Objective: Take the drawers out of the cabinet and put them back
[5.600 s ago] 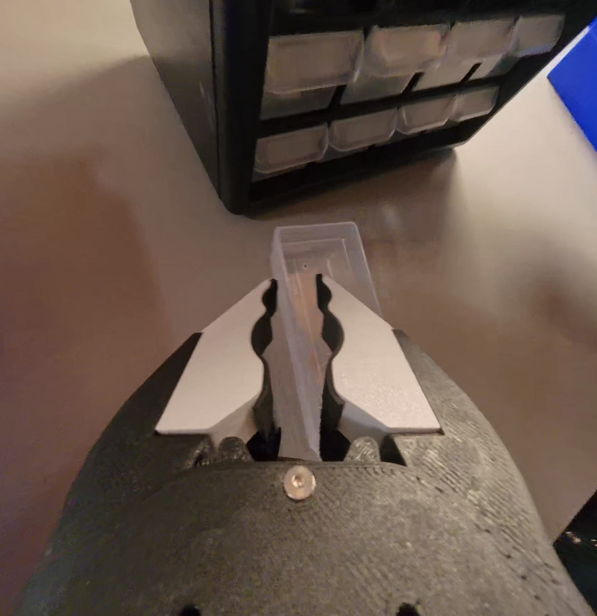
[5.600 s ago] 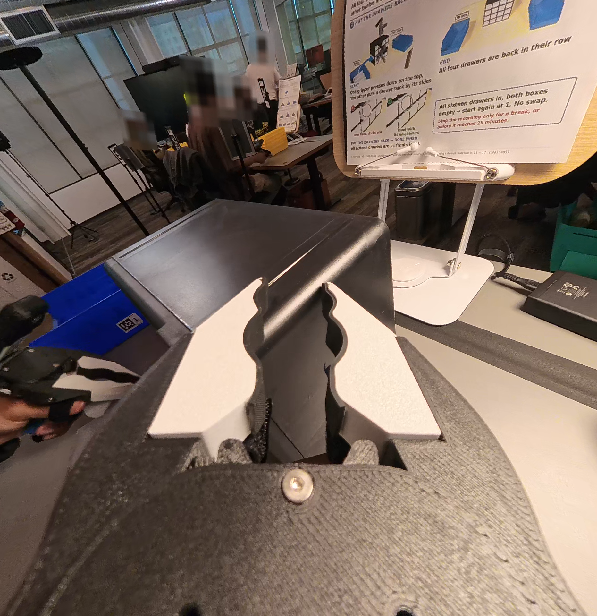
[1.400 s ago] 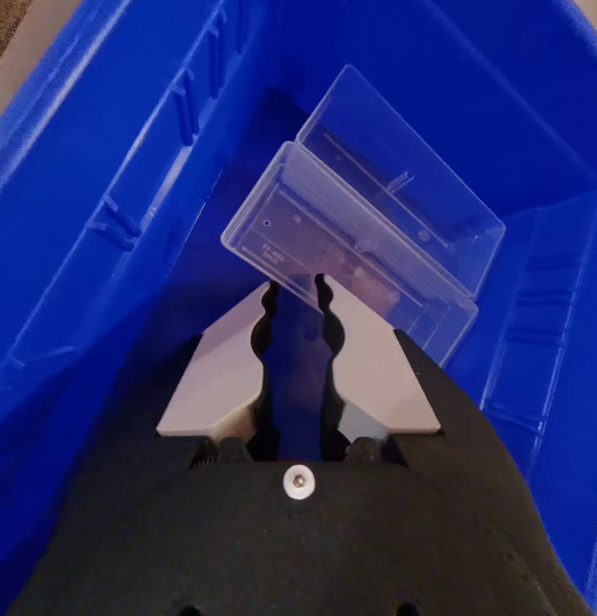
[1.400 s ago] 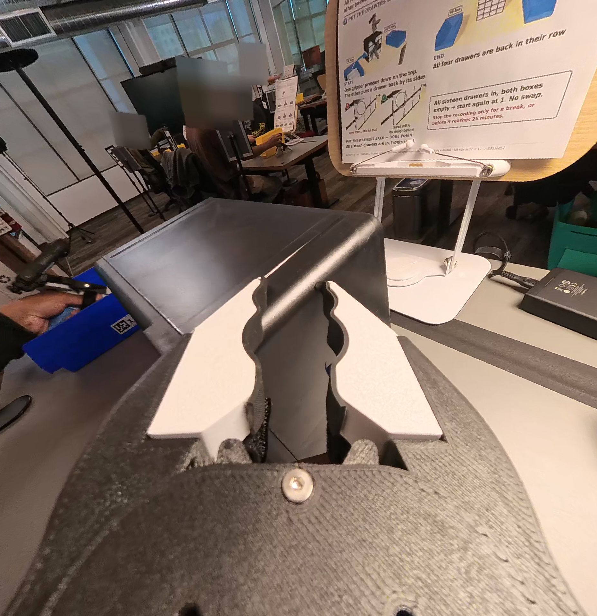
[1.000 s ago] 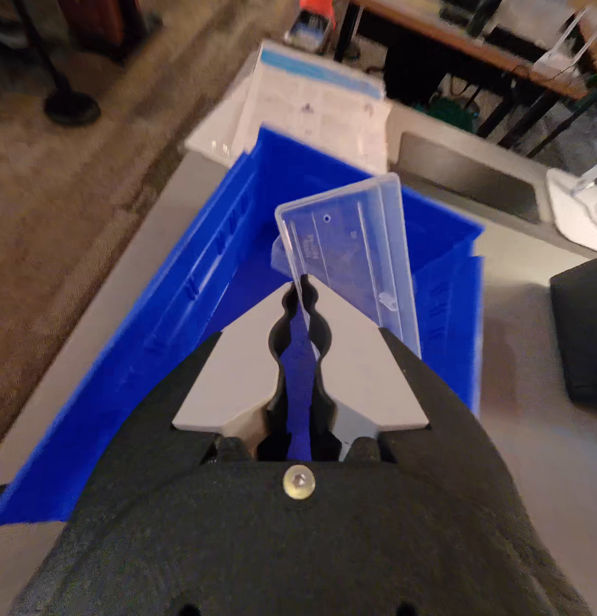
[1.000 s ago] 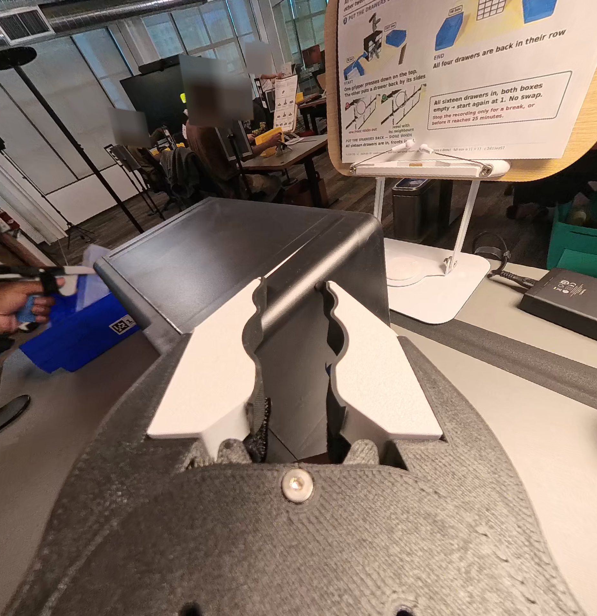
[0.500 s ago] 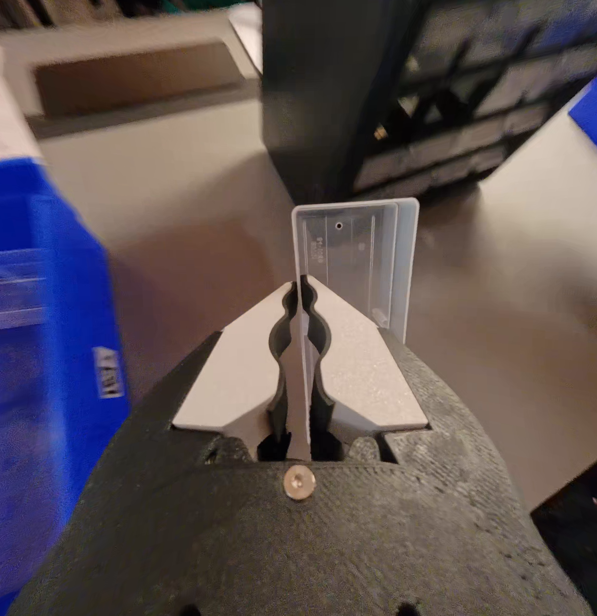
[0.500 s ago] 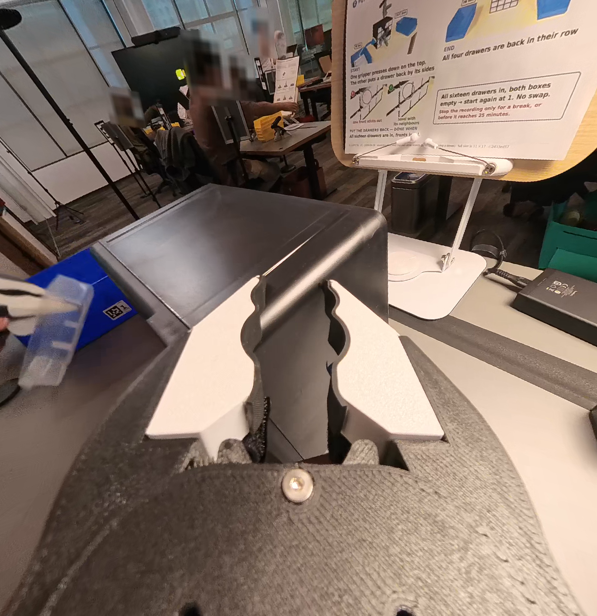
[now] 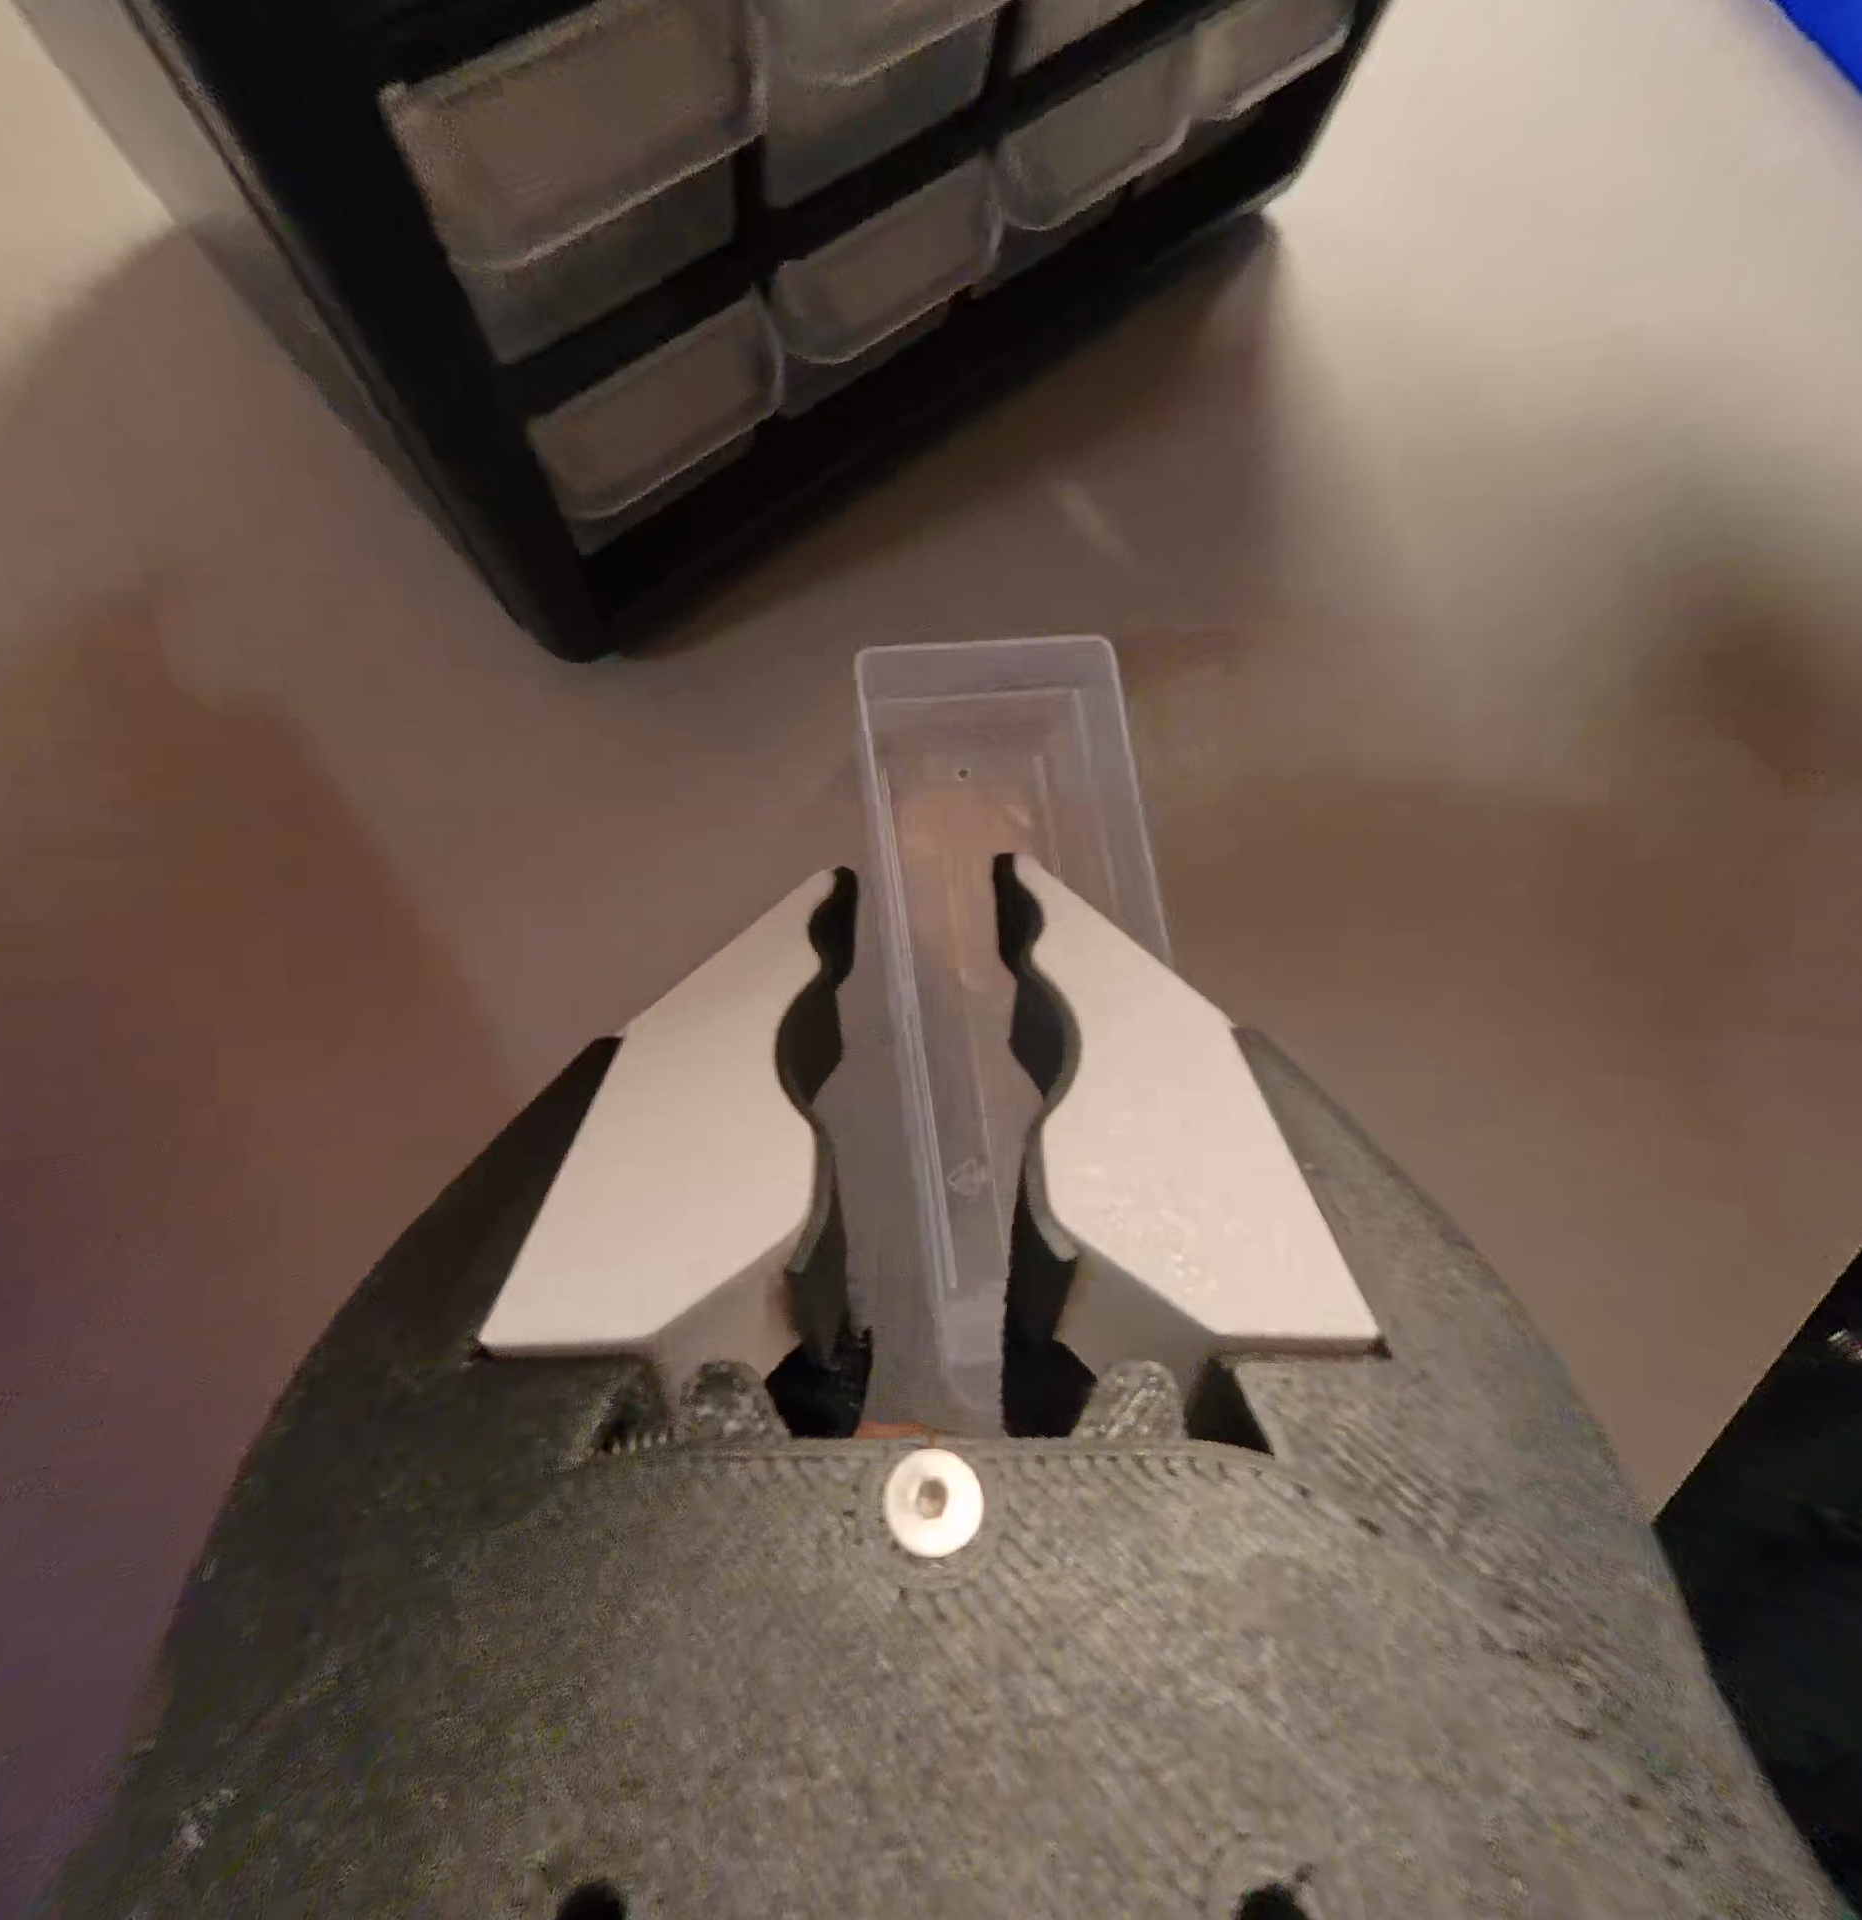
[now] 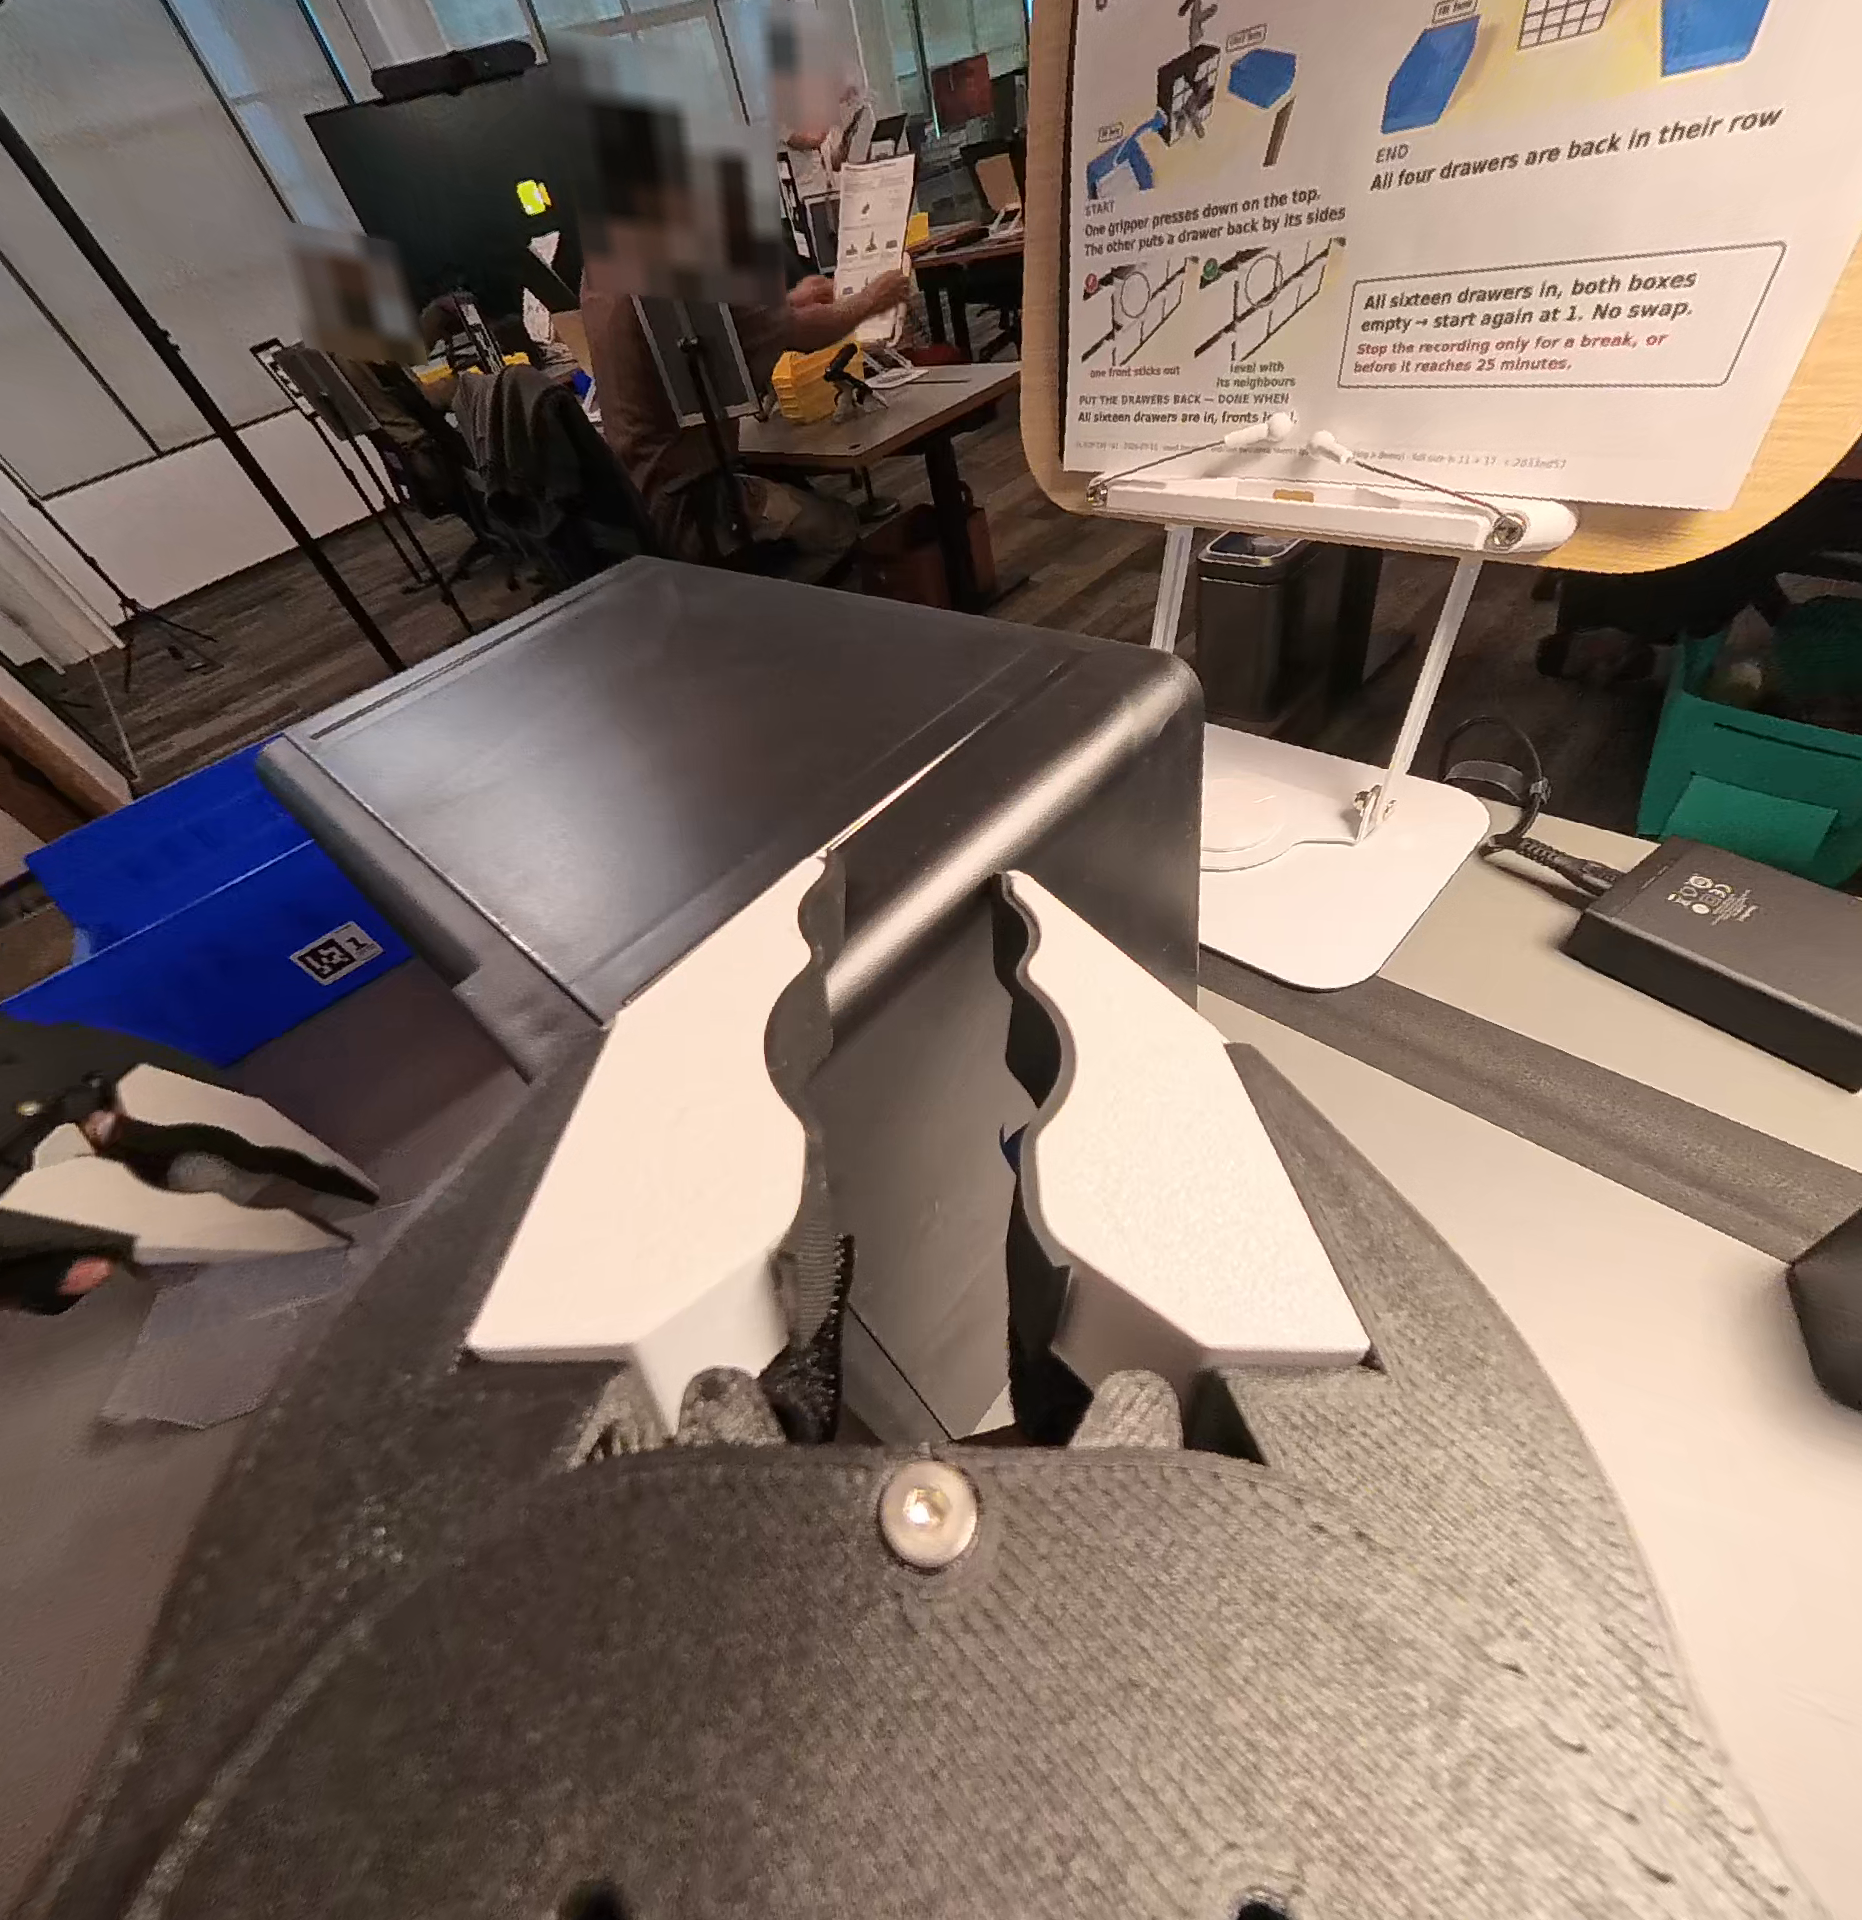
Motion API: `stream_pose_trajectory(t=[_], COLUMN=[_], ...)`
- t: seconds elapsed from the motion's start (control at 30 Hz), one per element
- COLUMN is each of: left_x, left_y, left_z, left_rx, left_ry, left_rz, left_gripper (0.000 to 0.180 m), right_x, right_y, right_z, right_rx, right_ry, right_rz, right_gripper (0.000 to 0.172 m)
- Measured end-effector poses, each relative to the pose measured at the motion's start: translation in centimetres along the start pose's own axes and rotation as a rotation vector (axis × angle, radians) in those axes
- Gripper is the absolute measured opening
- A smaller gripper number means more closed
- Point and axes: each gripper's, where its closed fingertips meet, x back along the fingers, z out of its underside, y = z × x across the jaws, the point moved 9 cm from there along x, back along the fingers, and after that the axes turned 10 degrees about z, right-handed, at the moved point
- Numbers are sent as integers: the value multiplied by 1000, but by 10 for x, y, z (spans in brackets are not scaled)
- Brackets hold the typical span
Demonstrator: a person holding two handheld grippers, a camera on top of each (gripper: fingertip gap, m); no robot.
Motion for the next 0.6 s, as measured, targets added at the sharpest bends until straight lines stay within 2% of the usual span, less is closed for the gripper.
stream_pose_trajectory(t=[0.03, 0.13, 0.27, 0.43, 0.6], left_x=[4, 19, 40, 48, 33], left_y=[-2, -12, -25, -33, -29], left_z=[1, 5, 26, 45, 55], left_rx=[-47, -221, -528, -728, -866], left_ry=[0, 28, 173, 263, 338], left_rz=[-1, 45, 91, 166, 133], left_gripper=[34, 57, 80, 68, 61], right_x=[0, 0, 0, 0, 0], right_y=[0, -1, 0, 0, 0], right_z=[0, 0, 0, 0, 0], right_rx=[-3, -9, -9, -6, -6], right_ry=[0, 4, 6, 6, 5], right_rz=[-2, -6, -4, 0, 1], right_gripper=[32, 32, 32, 32, 32])
